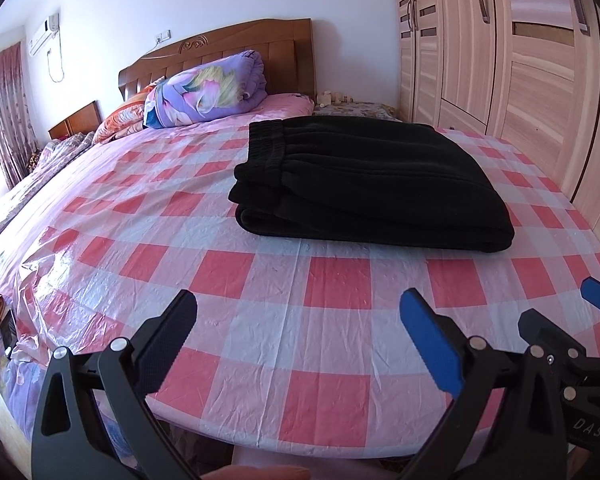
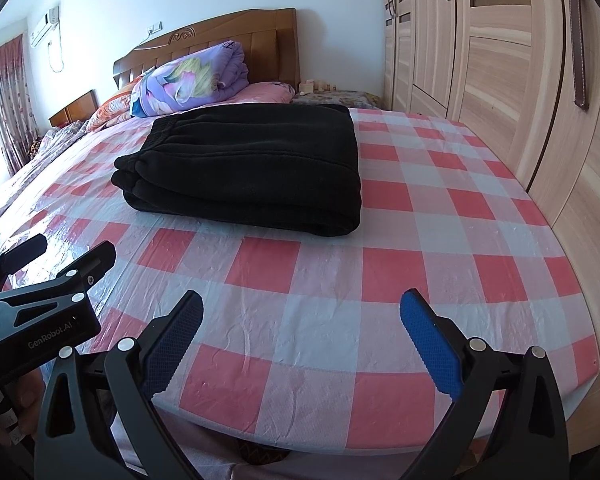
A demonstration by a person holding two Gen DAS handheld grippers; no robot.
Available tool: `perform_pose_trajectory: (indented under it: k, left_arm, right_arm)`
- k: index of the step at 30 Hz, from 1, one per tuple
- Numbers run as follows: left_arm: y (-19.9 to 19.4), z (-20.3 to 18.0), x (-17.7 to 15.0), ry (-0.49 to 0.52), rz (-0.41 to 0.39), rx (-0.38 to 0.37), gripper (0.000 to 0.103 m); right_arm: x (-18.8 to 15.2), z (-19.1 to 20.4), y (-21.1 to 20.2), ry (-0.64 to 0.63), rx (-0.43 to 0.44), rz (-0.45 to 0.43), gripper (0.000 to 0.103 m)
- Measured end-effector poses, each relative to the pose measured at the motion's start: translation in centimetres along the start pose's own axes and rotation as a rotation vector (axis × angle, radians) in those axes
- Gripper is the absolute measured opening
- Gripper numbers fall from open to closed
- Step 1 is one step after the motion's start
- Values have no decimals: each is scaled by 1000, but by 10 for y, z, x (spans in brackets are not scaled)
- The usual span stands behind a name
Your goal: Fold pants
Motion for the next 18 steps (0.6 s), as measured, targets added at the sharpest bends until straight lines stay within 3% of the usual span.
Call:
perform_pose_trajectory:
  k: [18]
  left_arm:
    - [1, -1, 0, -1, 5, -2, 101]
  right_arm:
    - [-1, 0, 0, 3, 2, 4, 97]
Point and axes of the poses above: each gripper's, at about its wrist camera, not at the fingertips, and y roughly the way its jaws point, z to its left, x to its top, the point moved 6 cm from there along y, roughly the way its jaws point, and after that the axes turned 8 degrees about -x, right-handed, at the moved point
